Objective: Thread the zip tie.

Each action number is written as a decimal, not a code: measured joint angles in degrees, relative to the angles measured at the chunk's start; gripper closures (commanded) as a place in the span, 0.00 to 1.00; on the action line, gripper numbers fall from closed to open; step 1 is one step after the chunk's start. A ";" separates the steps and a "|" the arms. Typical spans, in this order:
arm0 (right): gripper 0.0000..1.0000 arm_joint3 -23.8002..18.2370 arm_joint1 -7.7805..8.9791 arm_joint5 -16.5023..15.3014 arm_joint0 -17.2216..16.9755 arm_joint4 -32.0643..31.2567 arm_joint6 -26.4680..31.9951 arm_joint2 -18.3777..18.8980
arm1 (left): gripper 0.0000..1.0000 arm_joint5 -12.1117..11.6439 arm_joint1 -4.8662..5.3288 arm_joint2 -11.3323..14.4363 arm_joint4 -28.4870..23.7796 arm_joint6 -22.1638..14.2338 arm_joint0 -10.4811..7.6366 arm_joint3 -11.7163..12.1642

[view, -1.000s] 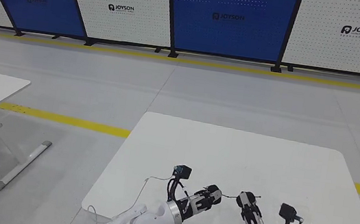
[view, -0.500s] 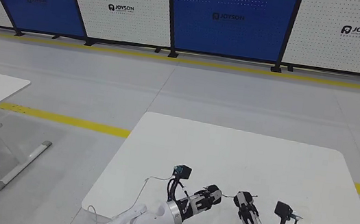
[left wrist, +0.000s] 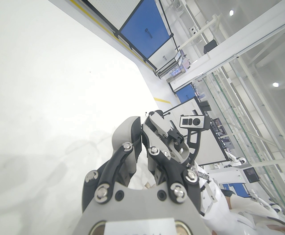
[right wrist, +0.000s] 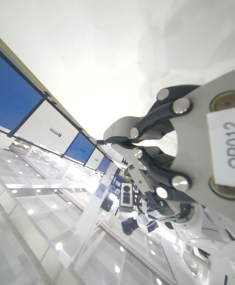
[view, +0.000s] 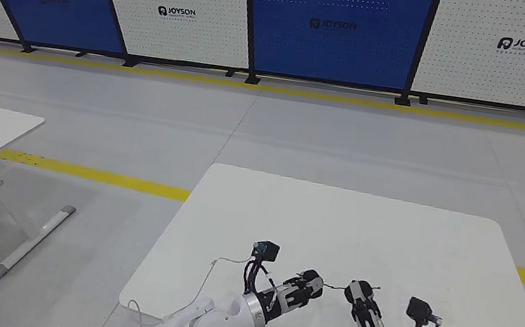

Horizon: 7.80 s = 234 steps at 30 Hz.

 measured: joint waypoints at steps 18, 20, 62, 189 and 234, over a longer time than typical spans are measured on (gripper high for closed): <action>1.00 0.19 -0.35 -0.40 -0.23 -0.17 0.20 0.45 | 1.00 0.00 0.00 0.00 0.00 0.00 0.00 0.00; 1.00 0.07 -0.36 -0.48 -0.36 -0.46 0.28 0.47 | 1.00 0.00 0.00 0.00 0.00 0.00 0.00 0.00; 1.00 -0.50 -1.14 0.80 -0.39 -3.10 0.58 0.49 | 1.00 0.00 0.00 0.00 0.00 0.00 0.00 0.00; 1.00 -0.70 -1.92 -2.70 -1.36 2.11 4.26 3.25 | 1.00 4.36 -1.78 2.85 -1.91 1.75 -2.22 1.15; 1.00 -0.47 -2.14 -2.40 -2.00 -1.32 1.79 3.35 | 0.87 2.73 -1.65 1.94 -0.67 1.99 -0.80 0.18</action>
